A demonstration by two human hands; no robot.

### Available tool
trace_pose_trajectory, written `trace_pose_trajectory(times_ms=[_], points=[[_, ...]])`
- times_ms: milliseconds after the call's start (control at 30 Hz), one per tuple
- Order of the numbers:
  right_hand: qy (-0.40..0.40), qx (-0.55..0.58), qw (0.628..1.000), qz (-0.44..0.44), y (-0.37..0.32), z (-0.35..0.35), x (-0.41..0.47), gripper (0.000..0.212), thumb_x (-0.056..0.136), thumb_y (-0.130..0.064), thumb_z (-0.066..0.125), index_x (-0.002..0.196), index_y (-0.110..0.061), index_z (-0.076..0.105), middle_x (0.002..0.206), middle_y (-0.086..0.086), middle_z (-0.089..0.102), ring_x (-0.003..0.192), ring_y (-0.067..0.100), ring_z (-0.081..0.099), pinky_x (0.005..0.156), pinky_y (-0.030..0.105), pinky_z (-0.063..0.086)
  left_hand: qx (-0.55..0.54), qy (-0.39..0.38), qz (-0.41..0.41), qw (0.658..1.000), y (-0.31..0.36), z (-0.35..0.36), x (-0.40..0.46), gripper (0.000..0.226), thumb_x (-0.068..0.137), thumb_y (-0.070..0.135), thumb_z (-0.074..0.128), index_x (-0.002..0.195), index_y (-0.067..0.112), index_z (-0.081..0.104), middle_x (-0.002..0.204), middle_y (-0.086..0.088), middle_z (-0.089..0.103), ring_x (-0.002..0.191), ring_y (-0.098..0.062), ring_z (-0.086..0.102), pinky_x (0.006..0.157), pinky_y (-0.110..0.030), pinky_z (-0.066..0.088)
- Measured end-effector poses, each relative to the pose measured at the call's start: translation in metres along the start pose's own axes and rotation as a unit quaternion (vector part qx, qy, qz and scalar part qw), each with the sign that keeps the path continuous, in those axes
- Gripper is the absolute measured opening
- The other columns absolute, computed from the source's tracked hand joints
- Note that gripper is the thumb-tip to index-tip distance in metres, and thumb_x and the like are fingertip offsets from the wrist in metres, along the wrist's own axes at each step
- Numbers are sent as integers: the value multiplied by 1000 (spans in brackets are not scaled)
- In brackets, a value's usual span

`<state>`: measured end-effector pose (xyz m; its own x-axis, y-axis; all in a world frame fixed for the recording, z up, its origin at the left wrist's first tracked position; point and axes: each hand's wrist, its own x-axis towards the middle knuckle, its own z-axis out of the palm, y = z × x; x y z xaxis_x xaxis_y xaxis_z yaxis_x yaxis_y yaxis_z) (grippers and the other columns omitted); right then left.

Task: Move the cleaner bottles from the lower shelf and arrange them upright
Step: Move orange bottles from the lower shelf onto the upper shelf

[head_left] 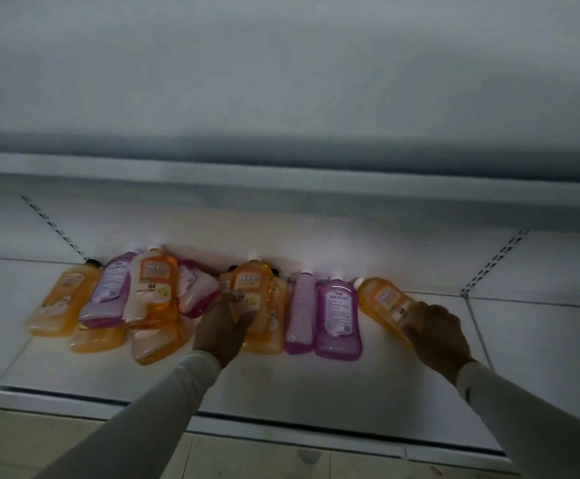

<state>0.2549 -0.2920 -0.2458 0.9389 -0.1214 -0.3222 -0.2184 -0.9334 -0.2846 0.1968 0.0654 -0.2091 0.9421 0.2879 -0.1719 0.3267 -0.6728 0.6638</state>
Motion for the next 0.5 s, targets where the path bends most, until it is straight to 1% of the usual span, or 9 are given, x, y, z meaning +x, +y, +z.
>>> trace_pose_trajectory(times_ms=[33, 67, 133, 200, 267, 333, 367, 433, 500], points=[[5, -10, 1000, 6, -6, -2, -9, 60, 88, -58, 47, 127, -13, 43, 118, 13, 51, 106, 29, 49, 87, 39, 47, -2, 3, -6, 1000, 0, 0, 0, 55, 88, 34, 64, 135, 16, 43, 132, -8, 54, 124, -29, 50, 105, -46, 43], [5, -14, 1000, 16, -13, -3, -17, 62, 87, -58, 53, 128, -12, 43, 118, 14, 49, 106, 30, 48, 86, 39, 46, -7, 7, -6, 1000, -2, 0, 0, 55, 87, 35, 65, 134, 16, 44, 132, -9, 54, 123, -29, 50, 104, -46, 43], [-11, 13, 998, 54, -21, 0, -31, 69, 84, -62, 57, 129, -10, 43, 119, 15, 47, 108, 31, 46, 89, 38, 43, -2, 10, -10, 1000, -6, 1, -5, 55, 85, 36, 68, 131, 15, 47, 128, -10, 56, 120, -29, 52, 101, -44, 45], [-27, 41, 997, 60, -27, 6, -46, 77, 79, -67, 59, 127, -8, 44, 119, 15, 50, 107, 31, 49, 90, 39, 44, 3, 3, -7, 1000, -9, 0, -11, 54, 83, 36, 70, 128, 14, 49, 126, -9, 58, 117, -29, 54, 99, -44, 47], [-46, 62, 995, 66, -27, 17, -57, 89, 67, -78, 61, 124, -11, 45, 115, 11, 53, 103, 28, 55, 89, 39, 49, -8, -1, -10, 1000, -11, -1, -16, 54, 82, 34, 72, 127, 15, 50, 125, -8, 59, 117, -29, 54, 98, -46, 47], [-71, 93, 991, 66, -25, 27, -63, 100, 52, -91, 57, 119, -18, 48, 110, 5, 58, 98, 23, 60, 88, 40, 52, -32, -7, -18, 999, -12, -3, -17, 54, 80, 30, 74, 126, 14, 51, 125, -7, 59, 115, -27, 54, 97, -43, 47], [-84, 110, 988, 74, -25, 27, -66, 97, 51, -91, 58, 116, -19, 48, 108, 3, 59, 96, 21, 62, 87, 39, 53, -43, -13, -22, 999, -12, -4, -17, 54, 79, 30, 75, 126, 15, 51, 123, -5, 58, 114, -26, 55, 96, -42, 48], [-109, 142, 981, 76, -24, 24, -63, 78, 64, -77, 66, 111, -19, 47, 104, 0, 61, 92, 19, 63, 83, 35, 52, -65, -33, -36, 997, -7, -9, -10, 58, 77, 30, 77, 126, 17, 48, 118, 0, 55, 111, -24, 54, 96, -43, 47], [-107, 210, 969, 73, -21, 22, -52, 65, 72, -67, 68, 111, -16, 57, 98, 0, 68, 86, 18, 67, 79, 35, 56, -88, -37, -41, 995, -6, -12, 1, 61, 78, 31, 77, 128, 19, 45, 116, 1, 53, 108, -22, 52, 98, -44, 46]])
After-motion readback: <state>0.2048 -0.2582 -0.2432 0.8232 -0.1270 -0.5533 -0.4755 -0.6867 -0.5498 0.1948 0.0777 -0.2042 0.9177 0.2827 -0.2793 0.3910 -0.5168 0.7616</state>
